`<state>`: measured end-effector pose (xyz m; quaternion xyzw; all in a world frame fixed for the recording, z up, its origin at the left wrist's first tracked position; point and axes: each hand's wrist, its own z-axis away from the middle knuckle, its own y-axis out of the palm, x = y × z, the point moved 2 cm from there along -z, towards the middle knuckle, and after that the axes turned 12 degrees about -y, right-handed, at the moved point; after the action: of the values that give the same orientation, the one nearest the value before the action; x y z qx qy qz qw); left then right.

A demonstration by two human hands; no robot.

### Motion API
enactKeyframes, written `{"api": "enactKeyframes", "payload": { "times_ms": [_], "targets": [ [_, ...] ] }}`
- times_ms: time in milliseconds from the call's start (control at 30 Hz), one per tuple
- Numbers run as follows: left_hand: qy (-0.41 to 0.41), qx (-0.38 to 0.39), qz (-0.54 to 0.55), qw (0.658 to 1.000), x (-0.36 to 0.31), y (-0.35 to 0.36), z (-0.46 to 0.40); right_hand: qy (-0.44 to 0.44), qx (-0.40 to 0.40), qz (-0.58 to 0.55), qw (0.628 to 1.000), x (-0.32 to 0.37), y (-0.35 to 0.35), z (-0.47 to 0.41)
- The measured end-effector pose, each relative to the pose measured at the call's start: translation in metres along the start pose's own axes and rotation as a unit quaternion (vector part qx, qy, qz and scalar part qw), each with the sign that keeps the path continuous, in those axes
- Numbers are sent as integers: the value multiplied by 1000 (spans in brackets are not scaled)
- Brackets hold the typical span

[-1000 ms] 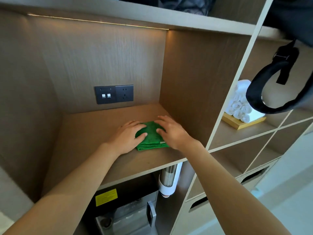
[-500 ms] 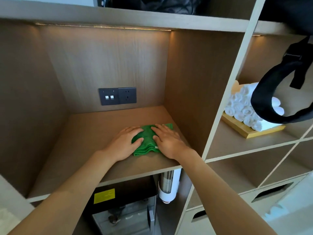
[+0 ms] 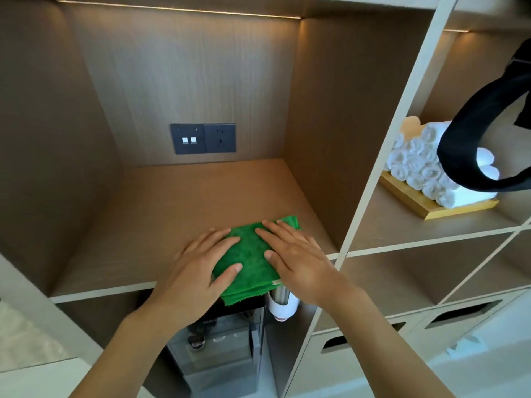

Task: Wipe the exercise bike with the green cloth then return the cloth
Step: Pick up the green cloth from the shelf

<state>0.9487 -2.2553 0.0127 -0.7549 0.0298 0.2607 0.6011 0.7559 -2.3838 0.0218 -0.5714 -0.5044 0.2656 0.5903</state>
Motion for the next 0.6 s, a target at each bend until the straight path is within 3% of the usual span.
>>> {"api": "enactKeyframes", "payload": {
  "times_ms": [600],
  "targets": [
    [19, -83, 25, 996, 5, 5, 16, -58, -149, 29, 987, 25, 6, 14]
  ]
}}
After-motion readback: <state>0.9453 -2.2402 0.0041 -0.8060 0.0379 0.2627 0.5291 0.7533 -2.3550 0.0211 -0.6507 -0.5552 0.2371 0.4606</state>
